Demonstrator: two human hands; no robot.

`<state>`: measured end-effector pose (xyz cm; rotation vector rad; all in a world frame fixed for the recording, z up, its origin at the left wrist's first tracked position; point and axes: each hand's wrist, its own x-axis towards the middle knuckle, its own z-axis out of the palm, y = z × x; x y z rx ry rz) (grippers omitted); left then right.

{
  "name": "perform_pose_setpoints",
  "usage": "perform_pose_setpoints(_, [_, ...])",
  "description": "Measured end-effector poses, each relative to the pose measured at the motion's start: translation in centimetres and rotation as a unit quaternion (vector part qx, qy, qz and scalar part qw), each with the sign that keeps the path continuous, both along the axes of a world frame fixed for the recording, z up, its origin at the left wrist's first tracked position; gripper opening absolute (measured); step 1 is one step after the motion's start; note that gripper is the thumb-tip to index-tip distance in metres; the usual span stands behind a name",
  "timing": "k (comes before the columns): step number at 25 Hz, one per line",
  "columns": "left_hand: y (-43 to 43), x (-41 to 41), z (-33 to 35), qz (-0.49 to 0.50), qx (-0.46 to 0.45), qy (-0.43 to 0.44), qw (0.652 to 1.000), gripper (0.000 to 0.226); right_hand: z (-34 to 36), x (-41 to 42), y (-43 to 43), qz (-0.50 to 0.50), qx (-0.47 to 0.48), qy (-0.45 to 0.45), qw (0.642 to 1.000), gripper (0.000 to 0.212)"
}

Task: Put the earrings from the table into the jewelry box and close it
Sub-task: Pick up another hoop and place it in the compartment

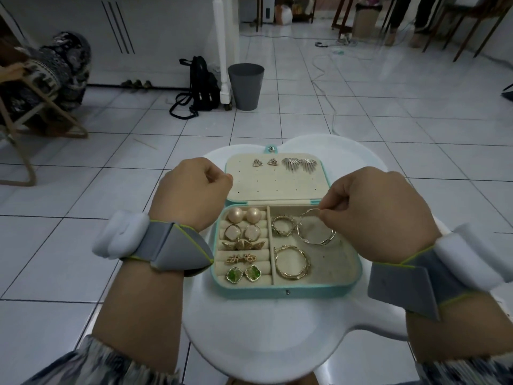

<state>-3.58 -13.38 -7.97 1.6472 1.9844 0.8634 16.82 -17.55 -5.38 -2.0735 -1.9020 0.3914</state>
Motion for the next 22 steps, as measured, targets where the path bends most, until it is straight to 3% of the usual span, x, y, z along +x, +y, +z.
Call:
perform_pose_setpoints(9, [0.0,0.2,-0.2,-0.009,-0.011,0.006,1.0,0.015,-1.0,-1.2,0.4,0.0,-0.007,-0.153,0.988,0.012])
perform_pose_setpoints(15, [0.1,0.2,-0.1,-0.008,-0.012,0.012,1.0,0.016,0.7,-0.6,-0.9,0.053,-0.02,-0.081,0.995,0.01])
perform_pose_setpoints(19, [0.1,0.3,-0.1,-0.012,-0.015,0.01,1.0,0.014,0.8,-0.6,-1.4,0.106,-0.087,-0.105,0.985,0.004])
perform_pose_setpoints(22, [0.0,0.6,0.0,-0.015,-0.019,0.015,1.0,0.012,0.6,-0.6,-1.3,0.116,-0.085,-0.111,0.983,0.004])
